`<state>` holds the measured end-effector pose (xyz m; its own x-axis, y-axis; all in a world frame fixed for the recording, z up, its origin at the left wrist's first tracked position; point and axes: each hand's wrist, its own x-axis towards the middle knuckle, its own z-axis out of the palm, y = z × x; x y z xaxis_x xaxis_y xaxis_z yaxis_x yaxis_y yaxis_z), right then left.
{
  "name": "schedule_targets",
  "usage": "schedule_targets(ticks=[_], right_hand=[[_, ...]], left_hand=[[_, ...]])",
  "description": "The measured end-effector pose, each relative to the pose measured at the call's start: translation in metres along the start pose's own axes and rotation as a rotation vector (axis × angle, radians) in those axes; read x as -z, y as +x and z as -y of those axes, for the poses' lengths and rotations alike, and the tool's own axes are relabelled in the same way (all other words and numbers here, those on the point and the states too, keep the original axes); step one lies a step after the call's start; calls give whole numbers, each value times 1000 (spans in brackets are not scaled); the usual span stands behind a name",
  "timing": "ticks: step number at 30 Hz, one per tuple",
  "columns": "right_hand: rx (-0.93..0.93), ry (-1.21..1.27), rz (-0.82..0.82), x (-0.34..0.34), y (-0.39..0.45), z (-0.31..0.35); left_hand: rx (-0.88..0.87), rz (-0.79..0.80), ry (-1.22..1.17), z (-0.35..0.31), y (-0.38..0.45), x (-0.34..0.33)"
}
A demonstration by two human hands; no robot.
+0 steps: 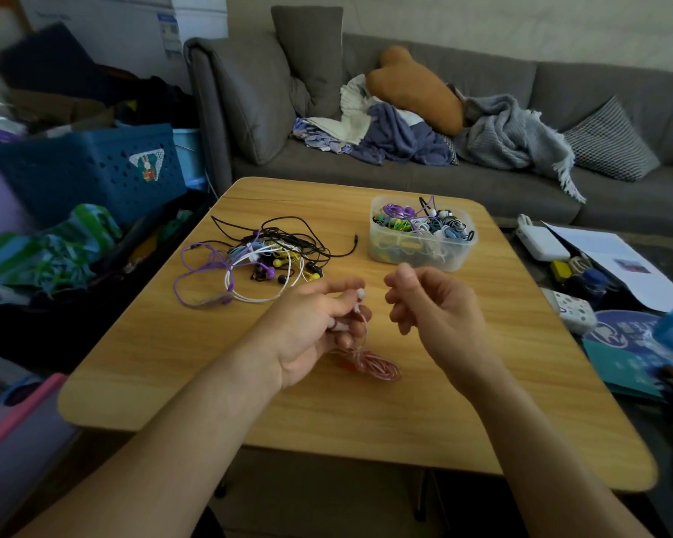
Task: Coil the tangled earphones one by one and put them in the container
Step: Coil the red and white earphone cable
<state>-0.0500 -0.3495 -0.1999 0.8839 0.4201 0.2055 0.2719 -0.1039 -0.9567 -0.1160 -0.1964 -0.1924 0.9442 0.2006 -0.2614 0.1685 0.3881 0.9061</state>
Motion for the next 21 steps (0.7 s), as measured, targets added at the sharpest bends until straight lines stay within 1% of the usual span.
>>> schedule_targets(ticks=[1, 4, 5, 6, 7, 8, 10, 11, 12, 14, 15, 17, 19, 21], right_hand=[[14, -138, 59, 3, -1, 2], [-12, -703, 387, 2, -7, 5], [-3, -822, 449, -1, -9, 3], [31, -881, 466, -5, -10, 0], [77, -891, 449, -9, -10, 0], [113, -860, 420, -11, -10, -1], [112, -738, 342, -12, -10, -1], [101, -659, 291, -12, -9, -1], [84, -565, 235, -11, -8, -2], [60, -341, 141, -10, -8, 1], [49, -237, 112, -11, -8, 2], [56, -83, 56, -18, -7, 1], [72, -36, 26, -26, -8, -4], [75, -147, 34, -32, -7, -14]], left_hand=[[-2, -34, -8, -1, 2, 2], [15, -104, -71, -4, 7, 6], [18, -122, -88, -5, 6, 7], [3, -149, -68, -5, 6, 8], [-49, -194, 39, -6, 5, 9], [-124, -254, 221, -4, 5, 11], [-285, -375, 595, -2, 4, 15], [-334, -401, 684, -3, 3, 16], [-338, -396, 700, -2, 3, 16], [-264, -347, 665, -2, 2, 12], [-208, -313, 605, -1, 2, 8], [-117, -240, 338, 0, 2, -2], [-50, -191, 74, -1, 3, -10], [10, -173, -75, -1, 7, -13]])
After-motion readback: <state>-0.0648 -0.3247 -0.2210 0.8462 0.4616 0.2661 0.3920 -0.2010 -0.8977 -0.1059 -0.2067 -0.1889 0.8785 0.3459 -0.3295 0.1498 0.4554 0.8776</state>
